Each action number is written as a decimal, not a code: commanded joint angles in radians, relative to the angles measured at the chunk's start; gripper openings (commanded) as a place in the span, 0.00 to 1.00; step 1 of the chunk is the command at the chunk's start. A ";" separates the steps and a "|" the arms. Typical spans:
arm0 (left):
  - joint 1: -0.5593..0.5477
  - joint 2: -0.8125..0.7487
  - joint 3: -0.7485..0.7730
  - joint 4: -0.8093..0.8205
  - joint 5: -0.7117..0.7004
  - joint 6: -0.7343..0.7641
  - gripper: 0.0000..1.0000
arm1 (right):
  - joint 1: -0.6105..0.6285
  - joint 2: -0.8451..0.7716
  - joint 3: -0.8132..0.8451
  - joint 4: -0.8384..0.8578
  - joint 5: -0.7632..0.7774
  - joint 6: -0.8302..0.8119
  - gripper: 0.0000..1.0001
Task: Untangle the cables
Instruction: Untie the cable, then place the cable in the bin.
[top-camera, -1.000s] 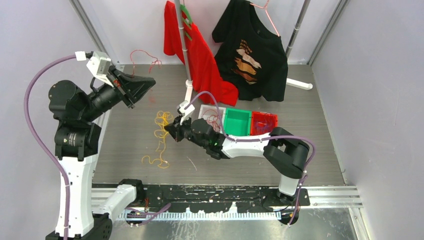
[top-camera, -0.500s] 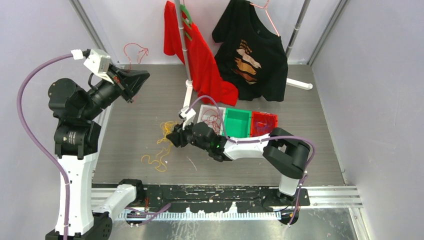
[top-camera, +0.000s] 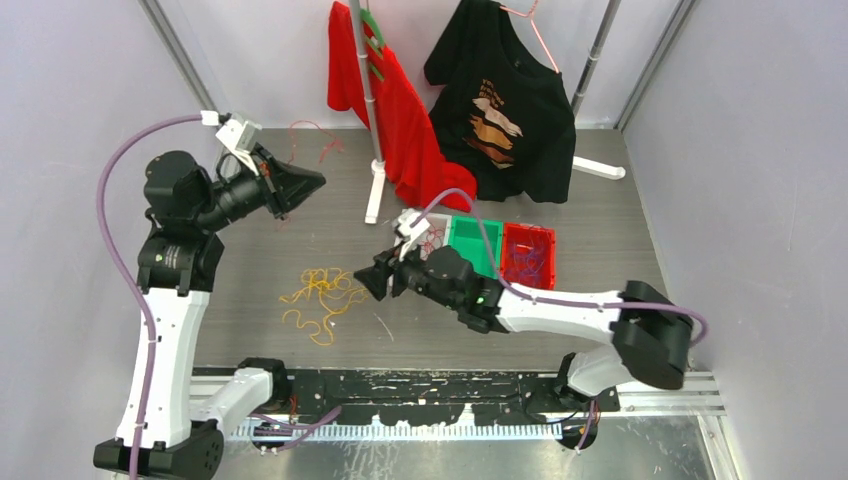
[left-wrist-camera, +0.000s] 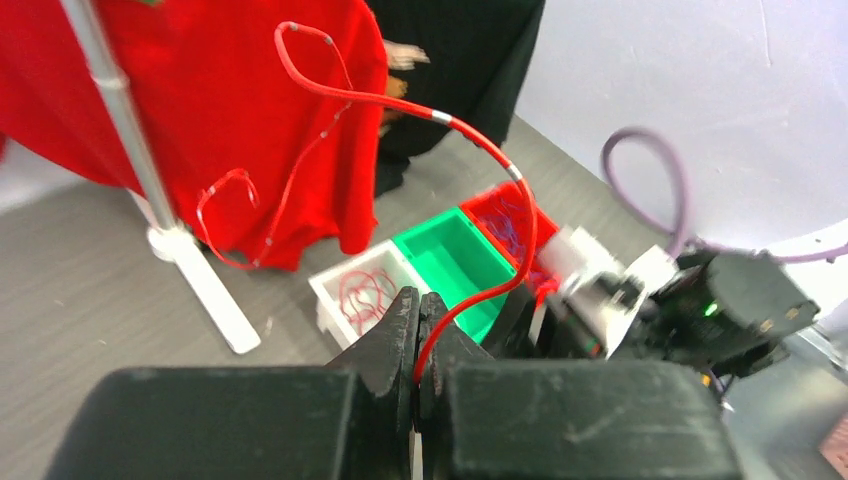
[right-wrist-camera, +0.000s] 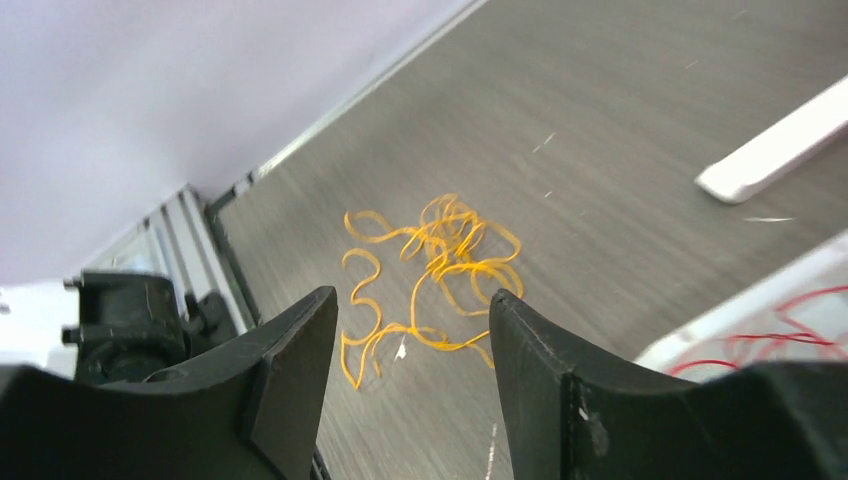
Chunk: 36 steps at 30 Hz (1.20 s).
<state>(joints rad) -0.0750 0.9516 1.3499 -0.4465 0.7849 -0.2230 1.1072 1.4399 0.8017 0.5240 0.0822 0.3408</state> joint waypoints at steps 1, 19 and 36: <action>-0.054 0.033 -0.057 -0.005 0.042 -0.043 0.00 | -0.028 -0.168 -0.030 -0.062 0.255 -0.002 0.61; -0.443 0.399 0.107 -0.360 -0.078 0.259 0.00 | -0.366 -0.533 -0.153 -0.155 -0.107 -0.085 0.80; -0.444 0.326 0.173 -0.740 0.031 0.613 0.00 | -0.380 -0.385 0.238 -0.512 -0.605 -0.270 0.74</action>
<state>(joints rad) -0.5163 1.3277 1.4788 -1.1141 0.7383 0.3004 0.7288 1.0298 0.9936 0.0837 -0.3954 0.0948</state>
